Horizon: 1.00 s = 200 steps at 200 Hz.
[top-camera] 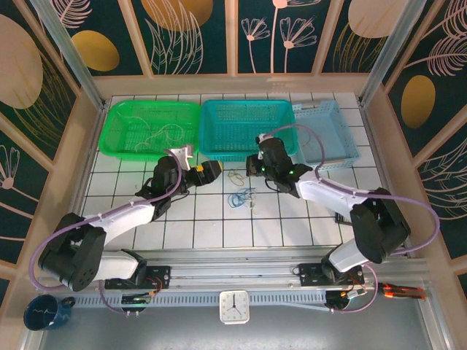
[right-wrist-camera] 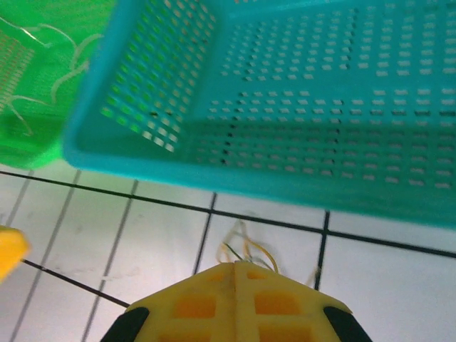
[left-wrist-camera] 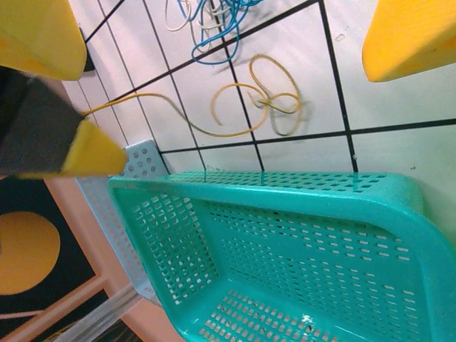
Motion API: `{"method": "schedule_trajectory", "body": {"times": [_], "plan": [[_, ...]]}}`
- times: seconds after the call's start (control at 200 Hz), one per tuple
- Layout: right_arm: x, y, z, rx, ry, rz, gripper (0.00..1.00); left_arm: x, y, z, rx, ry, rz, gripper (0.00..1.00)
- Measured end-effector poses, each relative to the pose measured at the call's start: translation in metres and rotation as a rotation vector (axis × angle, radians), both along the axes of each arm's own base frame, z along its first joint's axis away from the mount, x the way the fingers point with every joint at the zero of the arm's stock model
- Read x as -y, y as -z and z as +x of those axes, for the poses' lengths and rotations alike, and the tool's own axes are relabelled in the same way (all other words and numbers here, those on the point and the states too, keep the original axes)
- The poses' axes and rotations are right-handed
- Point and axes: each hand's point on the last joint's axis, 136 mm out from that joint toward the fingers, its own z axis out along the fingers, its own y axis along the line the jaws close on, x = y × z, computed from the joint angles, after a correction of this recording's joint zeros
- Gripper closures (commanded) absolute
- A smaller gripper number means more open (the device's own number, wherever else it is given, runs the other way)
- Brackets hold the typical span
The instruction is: Untangle the cables
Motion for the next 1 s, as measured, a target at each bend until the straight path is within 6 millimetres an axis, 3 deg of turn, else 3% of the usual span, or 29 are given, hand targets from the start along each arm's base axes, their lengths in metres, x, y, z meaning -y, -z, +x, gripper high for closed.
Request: {"method": "schedule_trajectory", "body": {"times": [0.16, 0.32, 0.455, 0.706, 1.001], "plan": [[-0.008, -0.039, -0.001, 0.05, -0.044, 0.048, 1.0, 0.004, -0.004, -0.001, 0.073, 0.049, 0.037, 0.01], [-0.014, -0.063, -0.004, 0.07, -0.077, 0.086, 1.0, 0.009, -0.01, -0.002, 0.151, 0.099, 0.058, 0.01], [-0.017, -0.071, -0.01, 0.066, -0.101, 0.1, 1.0, 0.014, -0.011, -0.004, 0.196, 0.131, 0.084, 0.01], [-0.021, -0.082, -0.015, 0.07, -0.125, 0.117, 1.0, 0.026, 0.008, -0.003, 0.185, 0.159, 0.132, 0.03], [-0.02, -0.079, -0.021, 0.051, -0.136, 0.105, 1.0, 0.02, -0.002, 0.002, 0.237, 0.12, 0.156, 0.03]]}}
